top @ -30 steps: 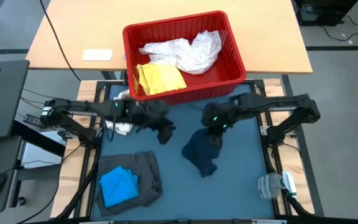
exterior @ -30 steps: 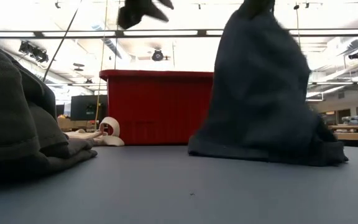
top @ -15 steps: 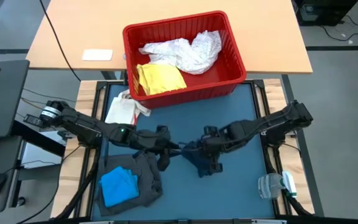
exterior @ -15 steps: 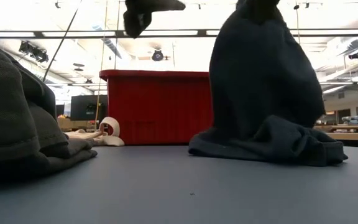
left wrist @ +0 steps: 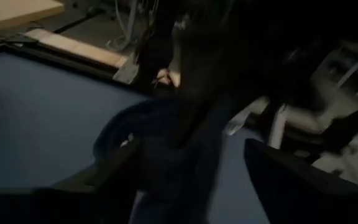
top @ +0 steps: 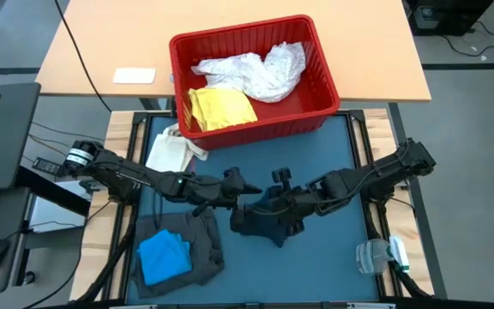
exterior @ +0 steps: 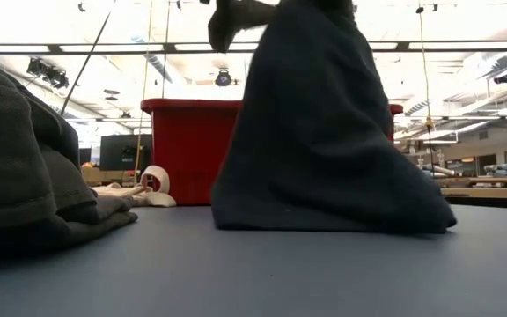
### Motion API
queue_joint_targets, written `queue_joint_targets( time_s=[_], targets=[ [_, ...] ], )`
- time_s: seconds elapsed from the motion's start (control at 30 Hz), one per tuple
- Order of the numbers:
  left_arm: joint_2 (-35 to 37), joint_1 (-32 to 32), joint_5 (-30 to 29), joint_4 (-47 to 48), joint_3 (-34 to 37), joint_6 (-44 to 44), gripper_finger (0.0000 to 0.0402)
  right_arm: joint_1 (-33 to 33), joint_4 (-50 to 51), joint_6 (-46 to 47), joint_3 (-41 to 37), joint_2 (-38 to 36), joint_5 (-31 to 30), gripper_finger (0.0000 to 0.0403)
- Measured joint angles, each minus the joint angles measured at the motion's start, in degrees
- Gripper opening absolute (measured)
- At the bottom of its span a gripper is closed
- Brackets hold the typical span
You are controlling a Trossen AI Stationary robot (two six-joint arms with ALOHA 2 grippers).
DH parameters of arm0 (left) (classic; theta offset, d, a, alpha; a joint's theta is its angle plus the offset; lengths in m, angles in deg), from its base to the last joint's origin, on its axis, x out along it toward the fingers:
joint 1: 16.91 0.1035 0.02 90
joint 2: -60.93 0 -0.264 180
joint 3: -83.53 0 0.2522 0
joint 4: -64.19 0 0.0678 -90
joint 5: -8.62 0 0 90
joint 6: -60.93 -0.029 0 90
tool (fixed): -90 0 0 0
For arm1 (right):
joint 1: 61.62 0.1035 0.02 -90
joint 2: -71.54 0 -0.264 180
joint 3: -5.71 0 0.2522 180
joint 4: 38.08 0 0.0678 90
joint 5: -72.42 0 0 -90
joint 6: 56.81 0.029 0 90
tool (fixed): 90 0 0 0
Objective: Fold laundry
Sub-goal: Remove the dark blue shorts from the red bin, then fold the dark blue shorts
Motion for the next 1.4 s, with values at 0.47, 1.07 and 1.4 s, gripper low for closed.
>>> queue_joint_targets(
  time_s=[0.47, 1.07, 1.4],
  targets=[
    [-0.78, 3.27, 5.09, -0.53, 0.0, -6.89, 0.0147, -1.49, -6.09, 0.48, -0.04, -0.92, 1.77, 0.005],
    [1.79, 5.31, 15.47, 0.07, 0.04, -18.42, 0.0016, -3.49, -12.3, 47.19, -17.28, -24.43, 6.66, 0.0245],
    [6.99, 4.14, 15.53, -2.9, -0.1, -22.28, 0.0015, -3.27, -66.87, 49.02, -50.28, -32.15, 12.29, 0.0275]
  ],
)
